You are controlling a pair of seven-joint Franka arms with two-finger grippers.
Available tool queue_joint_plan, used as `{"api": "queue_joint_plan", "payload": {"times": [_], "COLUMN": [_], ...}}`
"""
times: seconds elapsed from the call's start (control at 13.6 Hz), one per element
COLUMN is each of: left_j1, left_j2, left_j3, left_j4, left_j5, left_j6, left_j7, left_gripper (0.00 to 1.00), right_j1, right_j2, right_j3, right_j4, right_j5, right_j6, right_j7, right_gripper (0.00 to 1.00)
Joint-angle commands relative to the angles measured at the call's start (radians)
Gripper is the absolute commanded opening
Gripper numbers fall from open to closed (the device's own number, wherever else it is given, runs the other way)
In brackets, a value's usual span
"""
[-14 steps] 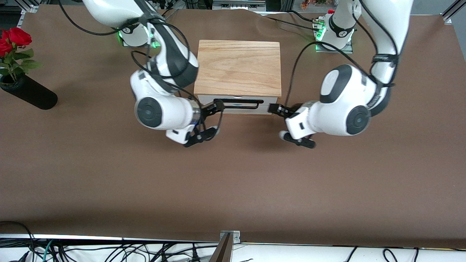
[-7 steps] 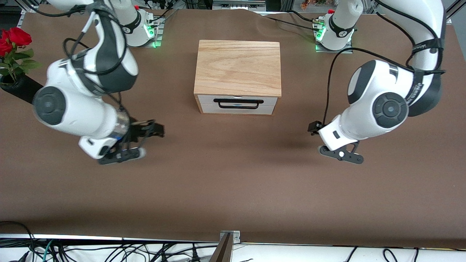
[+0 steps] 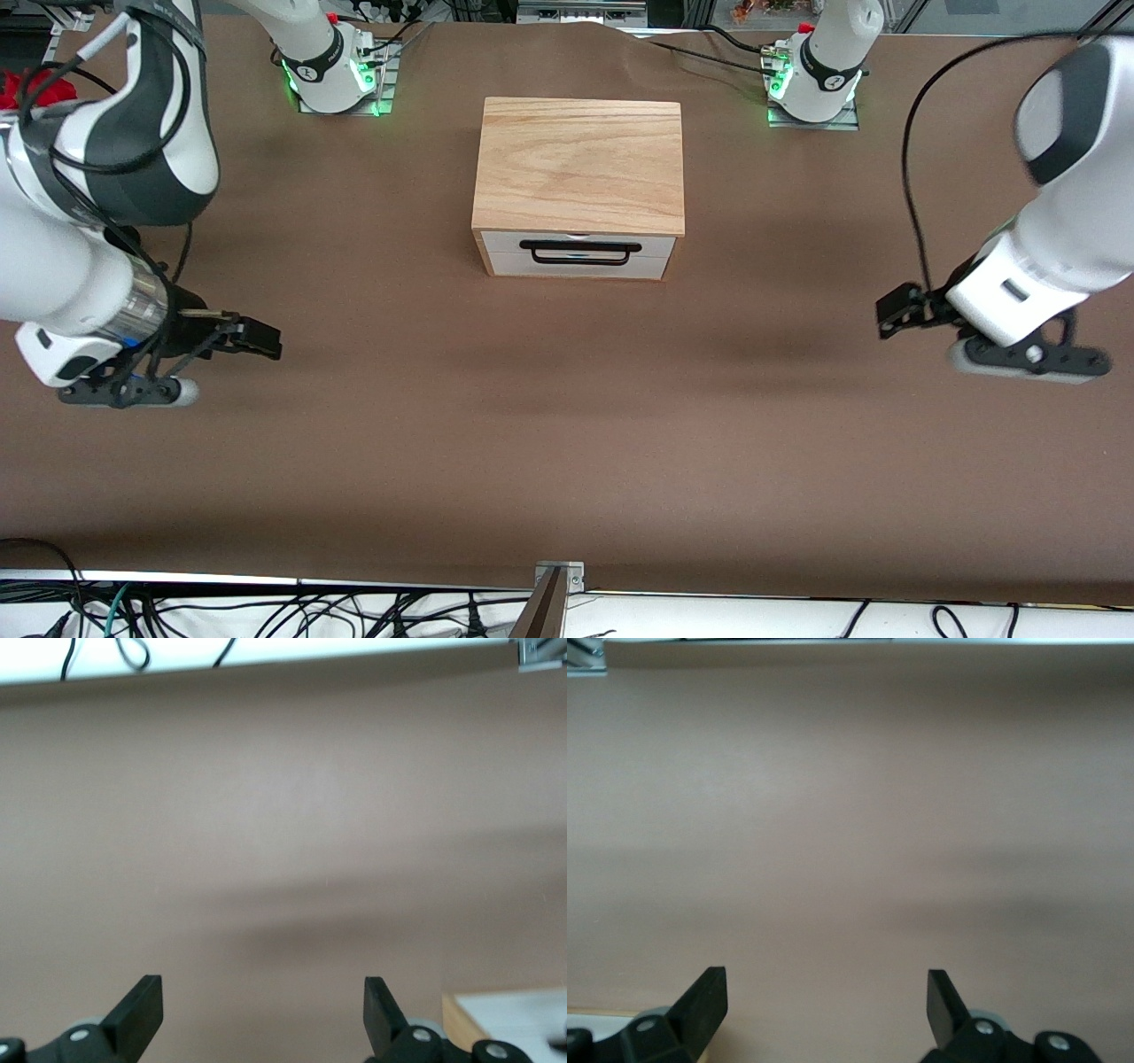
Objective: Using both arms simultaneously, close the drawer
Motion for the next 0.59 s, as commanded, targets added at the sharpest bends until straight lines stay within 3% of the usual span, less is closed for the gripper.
{"api": "queue_joint_plan", "payload": {"times": [0.0,0.07,0.22,0.44,0.51], "left_j1": [-0.001,0.028,0.035,0.065,0.081], "left_j2": [-0.076,-0.096,-0.136,-0.364,-0.369], "left_j3": [0.001,-0.005,-0.005,-0.021,-0.040], "left_j4": [-0.010,-0.025,-0.108,-0.486,-0.498], "left_j5": [0.035,0.016,0.014,0.020,0.020], "left_j6": [-0.119,-0.136,-0.103,0.157,0.155], "left_j7": [-0.005,0.023,0.028,0.034,0.026], "left_gripper": [1.00,1.00,1.00,1.00,1.00], "right_j1": [-0.145,-0.197,-0.254,-0.314,-0.320], "right_j2": [-0.107,-0.147,-0.204,-0.286,-0.296], "right_j3": [0.165,0.230,0.290,0.353,0.356], "right_j4": [-0.067,-0.092,-0.149,-0.247,-0.271], "right_j5": [-0.057,-0.104,-0.226,-0.257,-0.257], "right_j6": [0.026,0.041,0.069,0.088,0.094], "right_j7": [0.004,0.004,0.006,0.016,0.009], "right_gripper": [1.00,1.00,1.00,1.00,1.00]}}
